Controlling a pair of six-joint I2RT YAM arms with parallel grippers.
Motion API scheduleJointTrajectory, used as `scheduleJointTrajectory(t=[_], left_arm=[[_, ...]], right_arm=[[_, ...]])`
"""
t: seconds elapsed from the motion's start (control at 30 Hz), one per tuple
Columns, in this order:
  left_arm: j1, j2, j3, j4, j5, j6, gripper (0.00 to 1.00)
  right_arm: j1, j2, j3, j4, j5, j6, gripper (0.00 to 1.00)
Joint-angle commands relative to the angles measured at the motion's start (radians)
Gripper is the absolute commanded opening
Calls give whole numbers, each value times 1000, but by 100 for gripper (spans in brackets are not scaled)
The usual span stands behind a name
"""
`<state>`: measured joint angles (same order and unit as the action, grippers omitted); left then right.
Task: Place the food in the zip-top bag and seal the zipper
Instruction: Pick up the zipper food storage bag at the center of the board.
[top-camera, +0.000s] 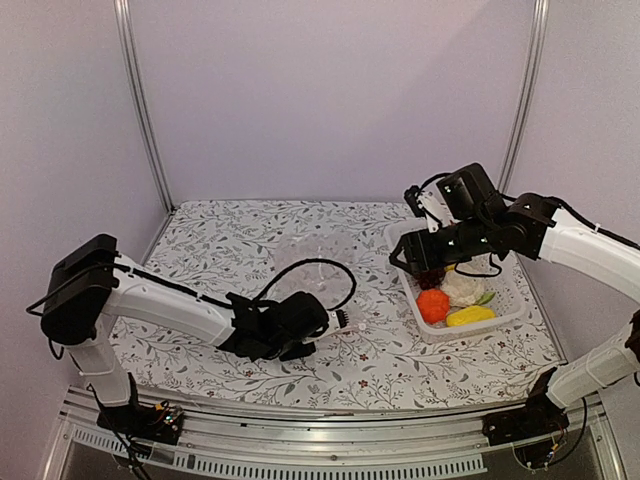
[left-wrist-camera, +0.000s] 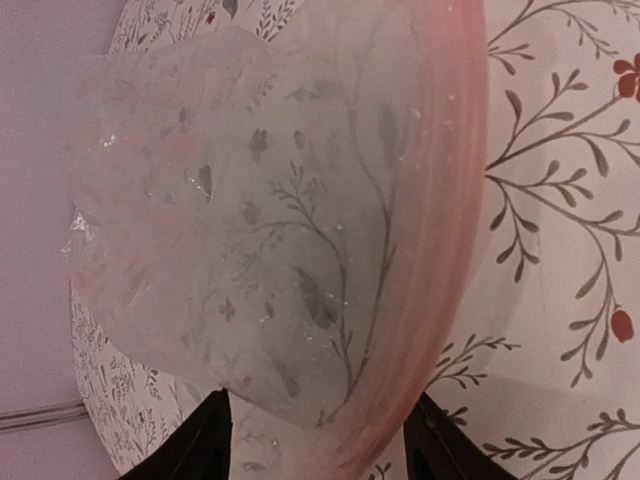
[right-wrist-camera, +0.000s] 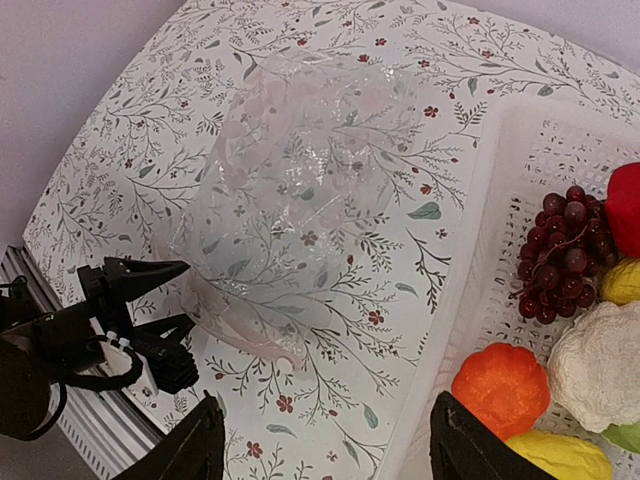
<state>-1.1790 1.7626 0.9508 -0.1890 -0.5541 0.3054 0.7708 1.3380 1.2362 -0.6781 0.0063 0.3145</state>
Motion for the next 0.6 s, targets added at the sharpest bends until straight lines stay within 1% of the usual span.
scheduleJointTrajectory(t=[0.0, 0.07, 0.13, 0.17, 0.23, 0.3, 0.4, 0.5, 0.57], left_arm=[[-11, 68, 20, 134, -134, 57, 56], [-10, 107, 35, 165, -166, 75, 45], [-10, 132, 55, 172, -203, 82, 32], [-9, 129, 66, 172, -214, 83, 27], [-4, 112, 98, 146, -212, 73, 21], [14, 92, 165, 43, -191, 22, 16], [63, 61, 300, -151, -104, -102, 12], [123, 62, 484, -366, 53, -254, 11], [165, 68, 583, -466, 156, -345, 10]], right_arm=[[-7, -20, 24, -25, 4, 4, 69], [-8, -20, 23, -28, 4, 8, 69], [-8, -20, 27, -31, 4, 10, 69], [-8, -20, 31, -36, 4, 11, 69], [-8, -19, 46, -45, 4, 12, 69], [-10, -15, 68, -65, 25, 19, 68], [-11, 4, 128, -119, 85, 43, 68], [-11, 56, 232, -172, 85, 62, 69], [-11, 107, 320, -208, 51, 68, 69]])
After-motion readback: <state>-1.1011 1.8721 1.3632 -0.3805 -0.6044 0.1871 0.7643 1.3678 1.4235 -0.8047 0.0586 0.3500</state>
